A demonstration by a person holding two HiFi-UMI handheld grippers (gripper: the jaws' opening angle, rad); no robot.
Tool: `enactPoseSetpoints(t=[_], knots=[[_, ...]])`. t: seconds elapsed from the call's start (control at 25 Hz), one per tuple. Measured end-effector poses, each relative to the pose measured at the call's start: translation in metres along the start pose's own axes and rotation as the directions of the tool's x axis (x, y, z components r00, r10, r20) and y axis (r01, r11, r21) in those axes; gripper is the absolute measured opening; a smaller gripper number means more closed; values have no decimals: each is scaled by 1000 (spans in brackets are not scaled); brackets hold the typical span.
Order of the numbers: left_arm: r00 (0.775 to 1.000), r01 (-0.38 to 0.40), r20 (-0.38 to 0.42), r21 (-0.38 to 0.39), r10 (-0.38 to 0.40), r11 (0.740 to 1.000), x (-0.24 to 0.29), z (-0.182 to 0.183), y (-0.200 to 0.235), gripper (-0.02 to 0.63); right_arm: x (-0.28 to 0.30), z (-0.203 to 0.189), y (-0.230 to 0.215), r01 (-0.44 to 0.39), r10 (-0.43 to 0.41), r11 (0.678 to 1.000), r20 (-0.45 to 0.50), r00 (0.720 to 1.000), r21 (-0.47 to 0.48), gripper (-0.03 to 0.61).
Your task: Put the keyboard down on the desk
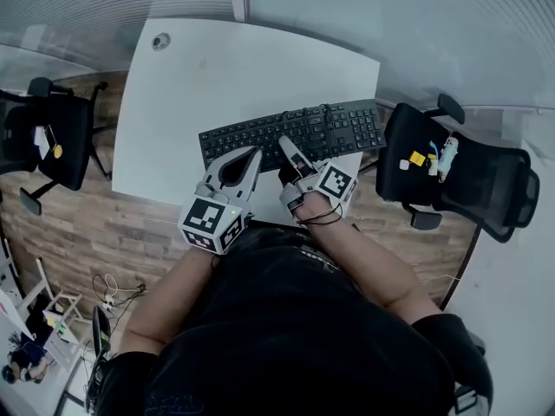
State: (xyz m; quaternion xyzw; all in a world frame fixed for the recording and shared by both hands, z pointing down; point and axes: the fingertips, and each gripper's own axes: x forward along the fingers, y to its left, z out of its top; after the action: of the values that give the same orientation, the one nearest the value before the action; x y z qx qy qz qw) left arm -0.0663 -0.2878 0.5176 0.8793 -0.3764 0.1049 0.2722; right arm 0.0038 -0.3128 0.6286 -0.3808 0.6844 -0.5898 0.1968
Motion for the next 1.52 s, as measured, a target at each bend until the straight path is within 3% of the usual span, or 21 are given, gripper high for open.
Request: enactPoseSetpoints(t=[0.12,0.24,0.36,0.64,1.08,1.52], knots=[[1000,10,-21,-20,-10,1000,6,-6,9,15,5,-14,-25,85,-86,990,5,996,116,95],[999,8,-37,-35,-9,999,8,-11,20,15,7,-23,-45,155,-156,976,-5,988,153,95],[999,2,-52,-42,-4,999,10,-16,32,15,14,-28,-54,135,-138,976,10,990,174,95],[996,-29,-90,-55,24,998,13,-30,65,15,28,-33,-84,200,-212,957,34,977,210,95],[993,0,-118,-59,-7,998,16,-35,71,15,38,-35,-100,228,-252,938,62,966,261,95],[992,-3,-127,-71,-6,997,19,-39,68,15,43,-39,-98,242,-255,932,14,967,268,181]])
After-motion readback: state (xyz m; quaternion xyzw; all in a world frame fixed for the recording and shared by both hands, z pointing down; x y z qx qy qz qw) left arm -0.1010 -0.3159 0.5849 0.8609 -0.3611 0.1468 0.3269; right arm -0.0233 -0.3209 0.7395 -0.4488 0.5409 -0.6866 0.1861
